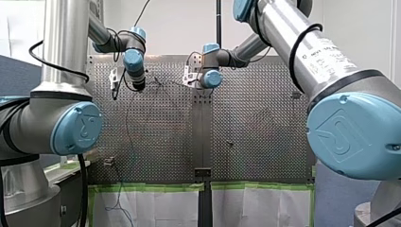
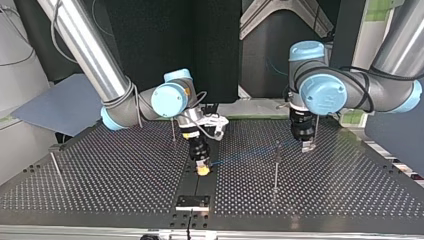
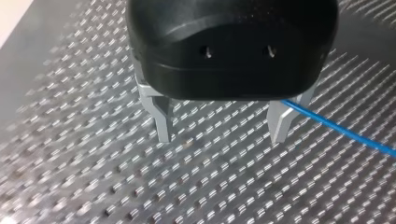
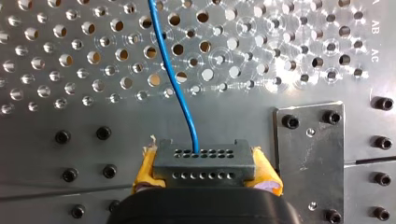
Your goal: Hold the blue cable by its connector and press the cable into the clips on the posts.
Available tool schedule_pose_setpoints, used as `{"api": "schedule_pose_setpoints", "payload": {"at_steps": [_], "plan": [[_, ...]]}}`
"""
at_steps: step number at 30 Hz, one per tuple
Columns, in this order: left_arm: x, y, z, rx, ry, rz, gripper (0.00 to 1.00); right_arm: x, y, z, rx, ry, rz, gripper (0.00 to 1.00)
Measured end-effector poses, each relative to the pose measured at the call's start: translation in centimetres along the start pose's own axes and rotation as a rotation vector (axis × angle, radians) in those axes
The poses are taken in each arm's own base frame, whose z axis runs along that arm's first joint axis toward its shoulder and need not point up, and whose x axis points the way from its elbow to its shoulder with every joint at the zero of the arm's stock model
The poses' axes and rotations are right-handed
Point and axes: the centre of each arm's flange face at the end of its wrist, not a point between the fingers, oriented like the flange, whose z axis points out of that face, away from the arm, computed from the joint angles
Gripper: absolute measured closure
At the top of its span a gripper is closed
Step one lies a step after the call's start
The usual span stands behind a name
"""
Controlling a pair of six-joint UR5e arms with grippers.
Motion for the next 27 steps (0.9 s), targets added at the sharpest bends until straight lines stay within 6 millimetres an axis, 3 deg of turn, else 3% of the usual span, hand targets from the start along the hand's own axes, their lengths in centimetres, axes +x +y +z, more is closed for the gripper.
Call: {"api": "schedule_pose_setpoints", "payload": {"at_steps": [7,16,27], "plan": [[1.0,-0.4,-3.0,0.037,0.013,0.015,0.0,0.0,-0.5,-0.1,0.007,-0.002,0.0,1.0],[-1.3,-1.3,-6.7,0.092,-0.05,0.003,0.0,-0.2,-1.5,-0.4,0.021,-0.007,0.0,1.0],[-1.8,-3.4,-8.0,0.177,-0.091,0.002,0.0,-0.3,-2.6,-0.7,0.034,-0.012,0.004,1.0]]}}
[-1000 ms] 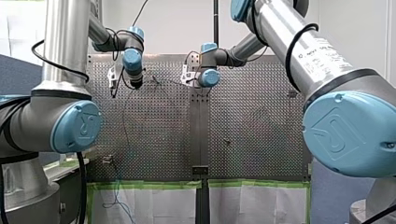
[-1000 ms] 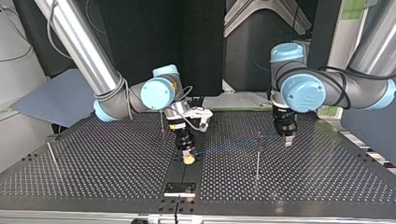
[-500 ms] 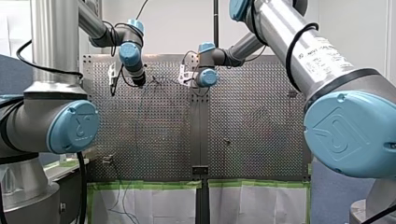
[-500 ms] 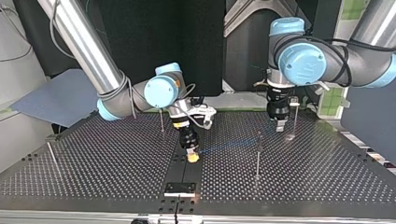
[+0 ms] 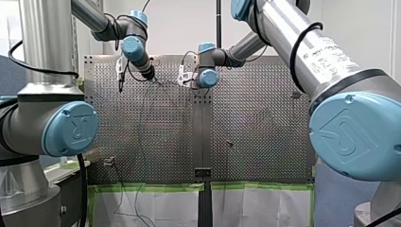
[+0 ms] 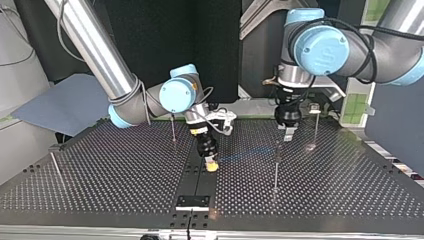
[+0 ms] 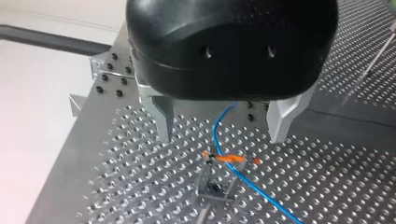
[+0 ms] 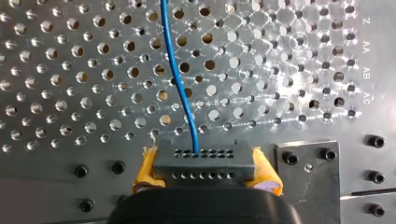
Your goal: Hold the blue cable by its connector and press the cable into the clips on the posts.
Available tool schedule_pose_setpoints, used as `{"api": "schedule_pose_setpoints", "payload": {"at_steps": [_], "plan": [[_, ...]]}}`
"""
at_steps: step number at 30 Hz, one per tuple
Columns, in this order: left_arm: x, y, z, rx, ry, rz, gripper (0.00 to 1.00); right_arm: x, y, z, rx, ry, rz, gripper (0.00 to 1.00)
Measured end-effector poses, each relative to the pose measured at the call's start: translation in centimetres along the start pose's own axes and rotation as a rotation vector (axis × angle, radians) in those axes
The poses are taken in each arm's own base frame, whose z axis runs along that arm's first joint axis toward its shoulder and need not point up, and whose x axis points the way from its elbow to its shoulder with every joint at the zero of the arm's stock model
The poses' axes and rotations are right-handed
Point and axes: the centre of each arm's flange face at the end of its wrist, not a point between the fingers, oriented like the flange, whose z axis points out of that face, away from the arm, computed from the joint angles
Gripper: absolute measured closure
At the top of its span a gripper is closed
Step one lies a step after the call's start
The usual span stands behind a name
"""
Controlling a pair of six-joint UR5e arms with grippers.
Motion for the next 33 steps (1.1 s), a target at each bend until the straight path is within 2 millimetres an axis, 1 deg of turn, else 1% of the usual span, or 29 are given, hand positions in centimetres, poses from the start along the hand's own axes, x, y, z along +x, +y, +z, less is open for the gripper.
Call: {"api": "schedule_pose_setpoints", "payload": {"at_steps": [6,13,16,27,33], "plan": [[0.1,-0.3,0.4,-0.027,-0.028,-0.018,0.0,0.0,-0.1,0.0,-0.001,-0.002,0.003,1.0],[2.2,-0.7,1.9,-0.048,0.001,-0.007,0.0,-0.1,0.0,-0.1,-0.003,-0.004,0.004,1.0],[2.7,-1.0,2.2,-0.043,0.004,-0.005,0.0,-0.1,0.2,-0.1,-0.006,-0.007,0.005,1.0],[2.6,-1.5,2.5,-0.031,-0.023,0.001,0.0,-0.1,1.0,0.1,-0.017,-0.012,0.015,1.0],[2.3,-2.2,2.6,-0.015,-0.059,0.012,0.0,-0.2,2.0,0.1,-0.029,-0.029,0.031,1.0]]}}
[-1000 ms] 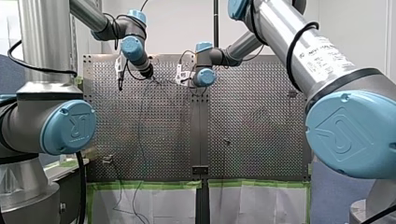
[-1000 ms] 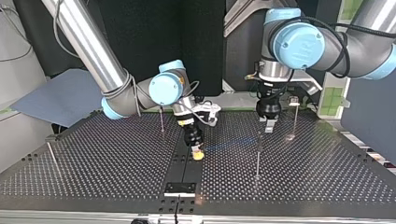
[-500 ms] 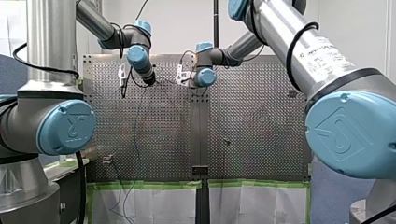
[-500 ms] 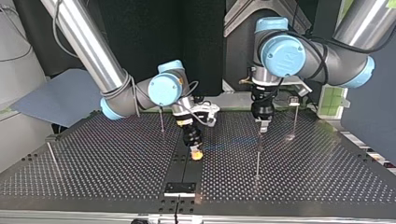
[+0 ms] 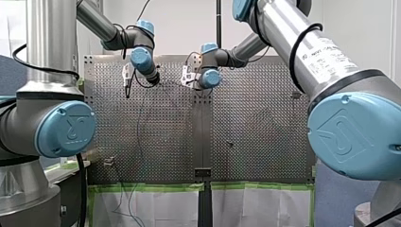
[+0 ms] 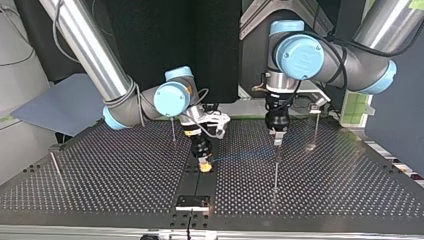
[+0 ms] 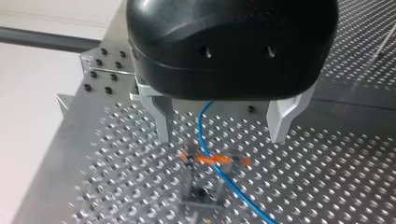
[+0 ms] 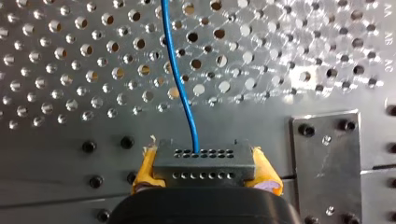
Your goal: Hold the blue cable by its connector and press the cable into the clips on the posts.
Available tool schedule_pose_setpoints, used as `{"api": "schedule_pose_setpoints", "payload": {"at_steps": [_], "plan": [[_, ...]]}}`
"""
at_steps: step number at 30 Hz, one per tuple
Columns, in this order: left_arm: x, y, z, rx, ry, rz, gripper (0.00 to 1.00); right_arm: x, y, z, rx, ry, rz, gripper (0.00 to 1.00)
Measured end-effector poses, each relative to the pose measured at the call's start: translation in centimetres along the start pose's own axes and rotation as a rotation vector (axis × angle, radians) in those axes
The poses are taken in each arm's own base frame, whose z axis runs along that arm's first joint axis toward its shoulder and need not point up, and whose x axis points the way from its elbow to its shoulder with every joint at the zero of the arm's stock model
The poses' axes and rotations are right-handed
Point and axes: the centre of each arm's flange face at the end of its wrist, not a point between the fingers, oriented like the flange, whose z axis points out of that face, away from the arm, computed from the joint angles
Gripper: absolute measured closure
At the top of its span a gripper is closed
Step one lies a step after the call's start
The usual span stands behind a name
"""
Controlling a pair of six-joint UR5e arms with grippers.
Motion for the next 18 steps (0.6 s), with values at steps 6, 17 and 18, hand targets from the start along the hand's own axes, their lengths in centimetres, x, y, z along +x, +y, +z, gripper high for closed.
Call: {"api": "schedule_pose_setpoints", "payload": {"at_steps": [6,17,18], "plan": [[0.4,-1.5,0.2,0.021,-0.034,-0.03,0.0,0.1,1.0,0.2,0.001,-0.008,0.017,1.0],[2.6,-3.3,1.3,-0.012,-0.064,-0.042,0.0,0.1,1.6,0.4,0.017,-0.011,0.03,1.0],[2.6,-3.3,1.3,-0.019,-0.069,-0.044,0.0,0.1,1.5,0.4,0.018,-0.011,0.03,1.0]]}}
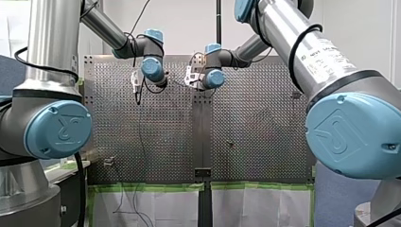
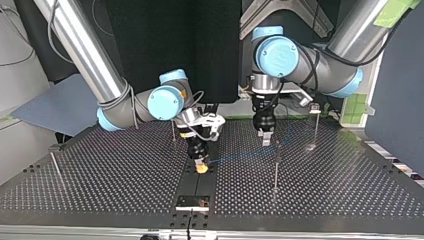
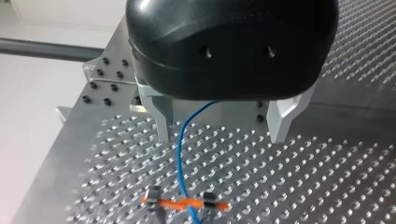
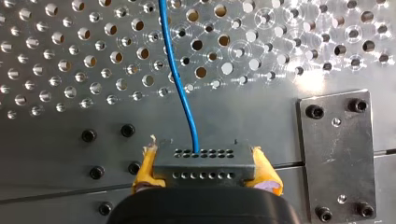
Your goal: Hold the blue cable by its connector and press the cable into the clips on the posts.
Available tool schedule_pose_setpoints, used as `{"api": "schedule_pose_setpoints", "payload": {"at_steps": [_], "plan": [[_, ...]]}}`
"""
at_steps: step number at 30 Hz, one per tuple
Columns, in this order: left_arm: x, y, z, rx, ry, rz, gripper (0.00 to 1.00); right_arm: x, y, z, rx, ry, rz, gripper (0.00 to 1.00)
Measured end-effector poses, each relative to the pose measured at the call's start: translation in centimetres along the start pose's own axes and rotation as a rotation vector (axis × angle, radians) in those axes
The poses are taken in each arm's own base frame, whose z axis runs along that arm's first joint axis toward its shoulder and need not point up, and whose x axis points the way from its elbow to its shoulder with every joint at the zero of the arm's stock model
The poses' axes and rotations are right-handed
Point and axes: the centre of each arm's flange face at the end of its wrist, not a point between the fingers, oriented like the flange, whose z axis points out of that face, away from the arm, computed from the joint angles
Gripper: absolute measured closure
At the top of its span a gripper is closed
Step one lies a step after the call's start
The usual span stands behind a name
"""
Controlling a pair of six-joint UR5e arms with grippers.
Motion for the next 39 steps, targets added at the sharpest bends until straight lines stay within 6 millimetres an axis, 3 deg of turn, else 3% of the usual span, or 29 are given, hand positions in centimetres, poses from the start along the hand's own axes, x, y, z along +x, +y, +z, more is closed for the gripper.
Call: {"api": "schedule_pose_setpoints", "payload": {"at_steps": [12,26,34,39], "plan": [[0.3,-1.0,1.5,-0.021,-0.01,-0.003,0.0,0.0,-0.1,0.0,0.011,0.0,-0.004,1.0],[-3.7,-2.2,3.3,-0.063,-0.065,-0.029,0.0,0.0,0.1,0.1,0.021,-0.002,-0.002,1.0],[-2.1,-2.6,4.4,-0.056,-0.023,0.0,0.0,0.0,0.4,0.1,0.018,-0.002,-0.001,1.0],[-2.5,-2.9,5.1,-0.058,-0.032,-0.002,0.0,0.0,0.4,0.1,0.019,-0.003,-0.002,1.0]]}}
